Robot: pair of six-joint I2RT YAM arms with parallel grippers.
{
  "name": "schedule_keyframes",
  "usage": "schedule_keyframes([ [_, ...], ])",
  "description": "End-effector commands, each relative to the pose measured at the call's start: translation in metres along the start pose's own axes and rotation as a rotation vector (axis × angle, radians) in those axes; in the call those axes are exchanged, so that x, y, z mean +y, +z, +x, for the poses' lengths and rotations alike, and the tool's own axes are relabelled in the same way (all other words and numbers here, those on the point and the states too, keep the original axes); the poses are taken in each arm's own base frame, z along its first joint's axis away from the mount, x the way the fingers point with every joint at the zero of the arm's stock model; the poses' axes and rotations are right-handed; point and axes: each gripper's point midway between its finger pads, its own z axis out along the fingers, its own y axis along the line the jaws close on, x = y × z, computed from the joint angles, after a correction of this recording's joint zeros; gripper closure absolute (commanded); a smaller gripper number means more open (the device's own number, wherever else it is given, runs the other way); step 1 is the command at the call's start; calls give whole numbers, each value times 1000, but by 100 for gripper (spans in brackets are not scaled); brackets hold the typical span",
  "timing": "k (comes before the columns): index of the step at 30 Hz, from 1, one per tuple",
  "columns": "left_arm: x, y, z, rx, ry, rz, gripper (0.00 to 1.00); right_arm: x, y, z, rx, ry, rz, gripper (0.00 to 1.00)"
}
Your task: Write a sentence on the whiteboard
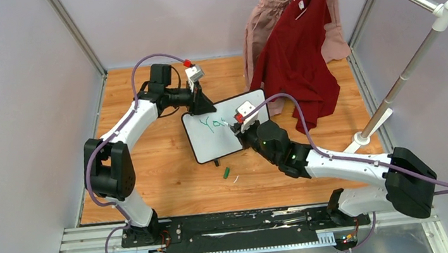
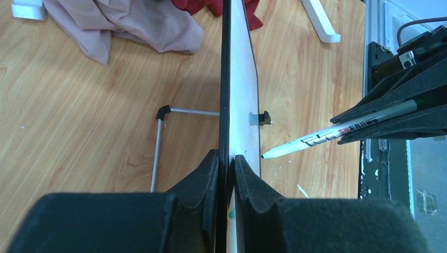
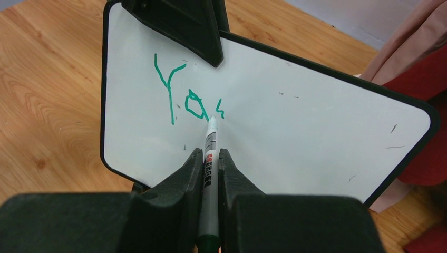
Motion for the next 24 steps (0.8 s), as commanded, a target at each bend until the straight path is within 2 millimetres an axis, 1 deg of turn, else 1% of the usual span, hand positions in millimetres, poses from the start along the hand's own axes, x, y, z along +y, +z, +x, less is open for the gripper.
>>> schedule_keyframes([
  [1, 8, 0, 11, 20, 16, -38, 93, -4, 7, -31, -85, 47, 17, 100],
  [4, 8, 0, 11, 19, 16, -39, 94, -4, 10, -32, -87, 47, 20, 100],
  [11, 9, 0, 10, 16, 12, -42, 96, -7, 17, -28, -75, 80, 40, 100],
  [18, 11, 0, 11, 14, 6, -45, 98, -13, 19, -30, -88, 95, 62, 100],
  [24, 11, 0, 11, 11, 4, -45, 98, -13, 22, -30, -85, 100, 56, 100],
])
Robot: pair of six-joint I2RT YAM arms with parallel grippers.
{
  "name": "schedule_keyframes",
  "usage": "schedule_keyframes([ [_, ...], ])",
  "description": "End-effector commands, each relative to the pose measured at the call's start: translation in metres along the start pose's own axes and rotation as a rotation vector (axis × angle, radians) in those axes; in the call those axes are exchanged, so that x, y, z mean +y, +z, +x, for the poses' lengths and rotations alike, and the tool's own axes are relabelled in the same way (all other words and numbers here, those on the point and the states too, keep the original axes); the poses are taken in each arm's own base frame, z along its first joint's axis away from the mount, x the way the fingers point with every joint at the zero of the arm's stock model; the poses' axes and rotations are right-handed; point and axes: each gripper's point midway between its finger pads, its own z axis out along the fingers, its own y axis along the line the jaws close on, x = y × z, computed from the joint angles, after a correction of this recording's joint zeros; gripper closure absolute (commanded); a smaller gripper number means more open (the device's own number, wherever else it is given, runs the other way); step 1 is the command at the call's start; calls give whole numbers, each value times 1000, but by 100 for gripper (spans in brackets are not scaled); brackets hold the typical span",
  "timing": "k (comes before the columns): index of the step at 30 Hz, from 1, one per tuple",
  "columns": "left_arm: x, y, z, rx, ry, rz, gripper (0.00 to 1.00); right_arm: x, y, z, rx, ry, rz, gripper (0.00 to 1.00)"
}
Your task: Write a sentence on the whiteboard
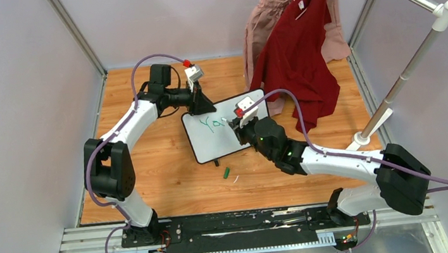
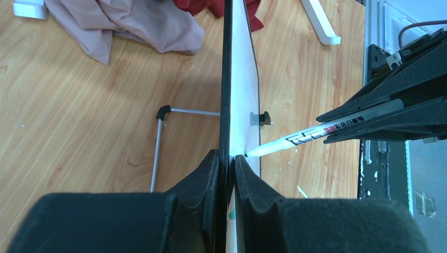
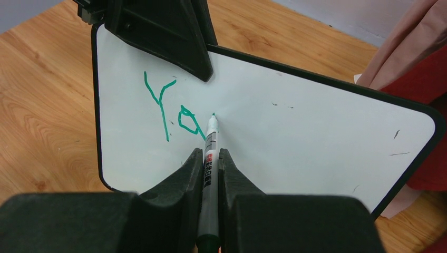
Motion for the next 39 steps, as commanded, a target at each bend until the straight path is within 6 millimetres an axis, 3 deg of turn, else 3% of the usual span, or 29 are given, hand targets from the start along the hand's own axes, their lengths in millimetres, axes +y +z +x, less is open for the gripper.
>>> schedule_keyframes([
  [1, 9, 0, 10, 17, 15, -41, 98, -4, 8, -24, -61, 45, 22, 100],
  [25, 8, -1, 7, 6, 19, -48, 99, -11, -5, 19, 62, 41, 36, 100],
  [39, 7, -2, 5, -1, 23, -52, 99, -23, -12, 25, 93, 25, 87, 100],
])
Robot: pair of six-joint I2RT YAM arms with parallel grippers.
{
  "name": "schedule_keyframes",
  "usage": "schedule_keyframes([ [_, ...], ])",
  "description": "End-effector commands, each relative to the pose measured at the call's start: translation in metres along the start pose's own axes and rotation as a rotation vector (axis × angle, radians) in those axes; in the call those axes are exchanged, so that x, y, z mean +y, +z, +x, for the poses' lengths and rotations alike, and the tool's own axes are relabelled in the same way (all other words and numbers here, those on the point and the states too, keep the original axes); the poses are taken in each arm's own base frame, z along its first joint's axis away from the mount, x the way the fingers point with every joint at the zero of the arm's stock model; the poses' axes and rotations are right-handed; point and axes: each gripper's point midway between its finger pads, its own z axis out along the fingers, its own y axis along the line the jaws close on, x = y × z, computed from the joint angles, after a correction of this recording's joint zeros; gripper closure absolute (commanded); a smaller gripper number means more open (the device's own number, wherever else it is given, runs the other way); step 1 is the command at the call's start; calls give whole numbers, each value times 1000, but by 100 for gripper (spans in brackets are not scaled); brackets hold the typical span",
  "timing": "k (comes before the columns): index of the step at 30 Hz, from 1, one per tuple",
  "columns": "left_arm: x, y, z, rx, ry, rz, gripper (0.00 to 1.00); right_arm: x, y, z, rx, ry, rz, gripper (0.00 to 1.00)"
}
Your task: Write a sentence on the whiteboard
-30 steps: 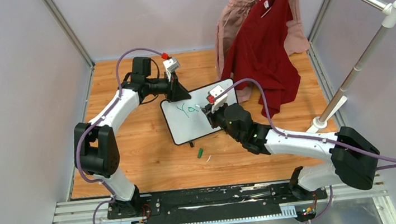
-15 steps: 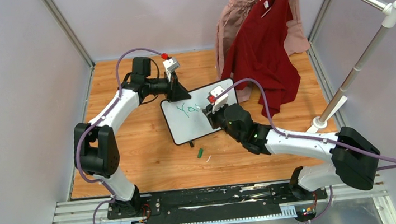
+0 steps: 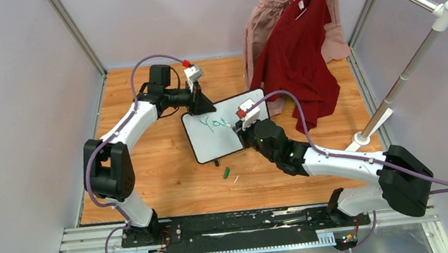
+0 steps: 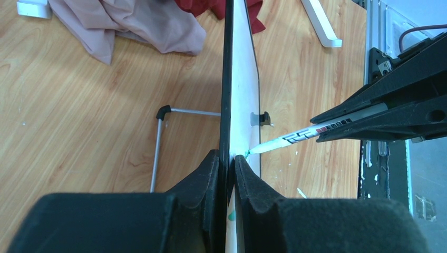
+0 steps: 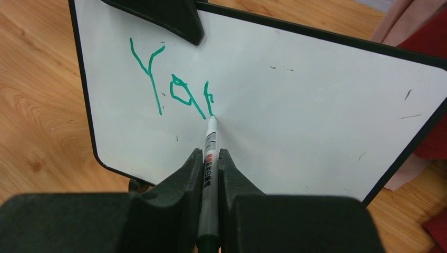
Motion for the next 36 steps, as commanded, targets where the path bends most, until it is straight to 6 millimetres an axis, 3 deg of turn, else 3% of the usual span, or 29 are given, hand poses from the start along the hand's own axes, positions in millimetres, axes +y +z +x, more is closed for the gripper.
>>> schedule_keyframes([
  [1, 7, -2, 5, 9, 30, -47, 99, -22, -4, 2, 13, 1, 84, 100],
  [10, 7, -1, 6, 7, 25, -44, 99, -34, -4, -10, -6, 9, 119, 100],
  [21, 7, -1, 5, 2, 24, -44, 99, -29, 4, -32, -39, 12, 100, 100],
  [30, 7, -1, 4, -2, 21, -43, 99, -26, 11, -38, -44, 13, 95, 100],
  [36, 8, -1, 5, 0, 20, -49, 99, -28, -3, -43, -65, 25, 80, 100],
])
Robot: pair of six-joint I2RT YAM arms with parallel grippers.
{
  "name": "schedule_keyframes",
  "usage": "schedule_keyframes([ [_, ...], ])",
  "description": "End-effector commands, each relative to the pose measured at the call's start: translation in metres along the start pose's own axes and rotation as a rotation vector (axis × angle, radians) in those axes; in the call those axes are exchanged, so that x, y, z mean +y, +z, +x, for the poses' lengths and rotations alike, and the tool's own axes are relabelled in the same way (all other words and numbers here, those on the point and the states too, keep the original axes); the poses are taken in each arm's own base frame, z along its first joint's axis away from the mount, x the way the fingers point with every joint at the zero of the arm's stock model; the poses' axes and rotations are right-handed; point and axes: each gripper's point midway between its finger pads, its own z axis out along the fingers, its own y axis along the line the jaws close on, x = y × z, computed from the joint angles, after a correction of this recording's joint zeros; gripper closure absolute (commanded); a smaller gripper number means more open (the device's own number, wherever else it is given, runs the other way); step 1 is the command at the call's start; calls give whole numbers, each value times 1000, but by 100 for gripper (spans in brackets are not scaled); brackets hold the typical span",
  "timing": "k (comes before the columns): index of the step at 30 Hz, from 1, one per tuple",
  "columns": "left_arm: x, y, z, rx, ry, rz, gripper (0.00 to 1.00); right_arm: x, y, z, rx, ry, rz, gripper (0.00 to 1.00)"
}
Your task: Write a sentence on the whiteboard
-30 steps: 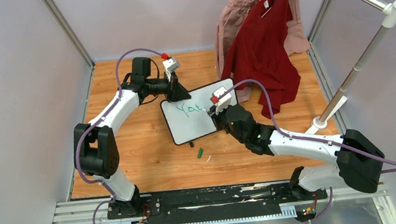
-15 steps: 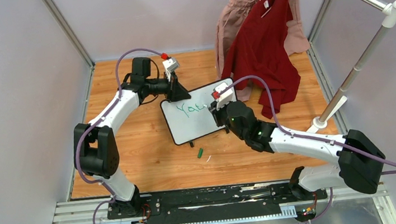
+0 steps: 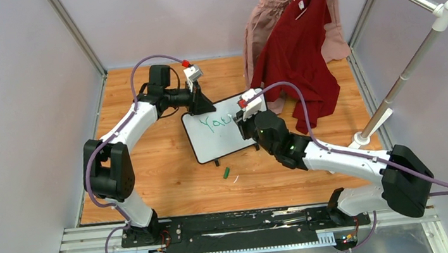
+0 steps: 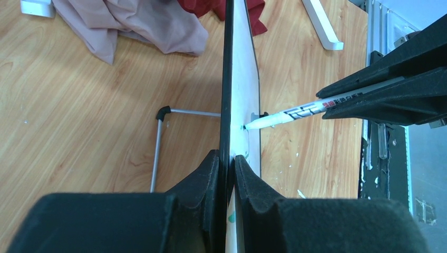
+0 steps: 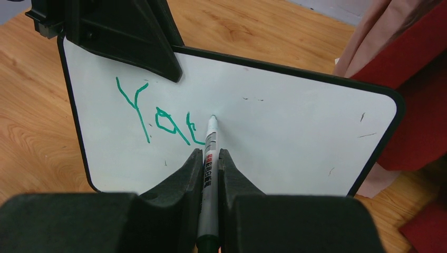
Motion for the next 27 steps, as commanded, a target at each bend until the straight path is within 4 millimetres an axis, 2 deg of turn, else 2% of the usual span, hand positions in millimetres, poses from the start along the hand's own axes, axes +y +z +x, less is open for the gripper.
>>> schedule_keyframes([
  [1, 7, -1, 5, 7, 29, -41, 99, -12, -12, -15, -43, 14, 22, 100],
  [5, 8, -1, 5, 8, 32, -44, 99, -20, -26, -17, -51, 19, 35, 100],
  [8, 8, -1, 5, 9, 36, -47, 99, -28, -28, -15, -48, 16, 57, 100],
  [13, 7, -2, 5, 7, 36, -49, 99, -38, -23, -12, -37, 34, 87, 100],
  [27, 7, -2, 3, 1, 38, -52, 99, -46, -12, -17, -45, 45, 150, 100],
])
